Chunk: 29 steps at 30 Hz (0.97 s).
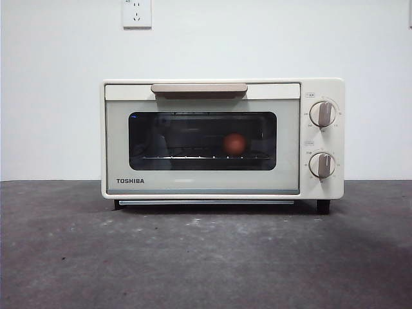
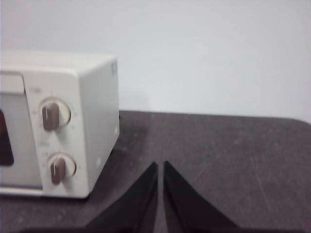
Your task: Eggoven
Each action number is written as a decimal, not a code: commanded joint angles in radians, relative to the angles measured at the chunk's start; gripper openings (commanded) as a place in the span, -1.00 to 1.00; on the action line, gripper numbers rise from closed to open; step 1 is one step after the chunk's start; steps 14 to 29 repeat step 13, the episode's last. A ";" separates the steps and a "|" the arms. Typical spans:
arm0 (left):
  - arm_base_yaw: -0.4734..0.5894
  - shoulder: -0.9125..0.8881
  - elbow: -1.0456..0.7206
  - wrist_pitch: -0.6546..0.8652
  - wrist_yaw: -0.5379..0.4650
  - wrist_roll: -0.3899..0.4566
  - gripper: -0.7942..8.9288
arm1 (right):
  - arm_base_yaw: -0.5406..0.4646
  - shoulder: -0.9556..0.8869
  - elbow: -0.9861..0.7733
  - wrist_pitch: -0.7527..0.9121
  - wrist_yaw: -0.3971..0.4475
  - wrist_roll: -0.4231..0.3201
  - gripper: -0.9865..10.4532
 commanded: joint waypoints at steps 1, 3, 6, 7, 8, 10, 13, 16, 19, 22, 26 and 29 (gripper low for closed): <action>0.001 -0.001 -0.021 -0.017 0.001 -0.002 -0.82 | -0.006 -0.005 -0.007 -0.034 0.003 -0.011 -0.82; 0.001 -0.001 -0.021 -0.017 0.001 -0.003 -0.82 | -0.007 -0.005 -0.007 -0.076 0.003 -0.011 -0.82; 0.001 -0.001 -0.021 -0.017 0.001 -0.003 -0.82 | -0.007 -0.005 -0.007 -0.132 0.003 -0.011 -0.82; 0.001 -0.001 -0.021 -0.017 0.001 -0.003 -0.82 | -0.007 -0.005 -0.007 -0.151 0.003 -0.011 -0.82; 0.001 -0.001 -0.021 -0.017 0.001 -0.003 -0.82 | -0.007 -0.005 -0.007 -0.169 0.003 -0.011 -0.82; 0.001 -0.001 -0.021 -0.017 0.001 -0.003 -0.82 | -0.007 -0.005 -0.007 -0.208 0.003 -0.011 -0.82; 0.001 -0.001 -0.021 -0.017 0.001 -0.003 -0.82 | -0.007 -0.005 -0.007 -0.252 0.003 -0.005 -0.82; 0.001 -0.001 -0.021 -0.017 0.001 -0.003 -0.82 | -0.007 -0.005 -0.007 -0.252 0.003 -0.005 -0.82; 0.001 -0.001 -0.021 -0.017 0.001 -0.003 -0.82 | -0.007 -0.005 -0.007 -0.252 0.003 -0.005 -0.82; 0.001 -0.001 -0.021 -0.017 0.001 -0.003 -0.82 | -0.007 -0.005 -0.007 -0.252 0.003 -0.005 -0.82; 0.001 -0.001 -0.021 -0.017 0.001 -0.003 -0.82 | -0.007 -0.005 -0.007 -0.252 0.003 -0.005 -0.82; 0.001 -0.001 -0.021 -0.017 0.001 -0.003 -0.82 | -0.007 -0.005 -0.007 -0.252 0.003 -0.005 -0.82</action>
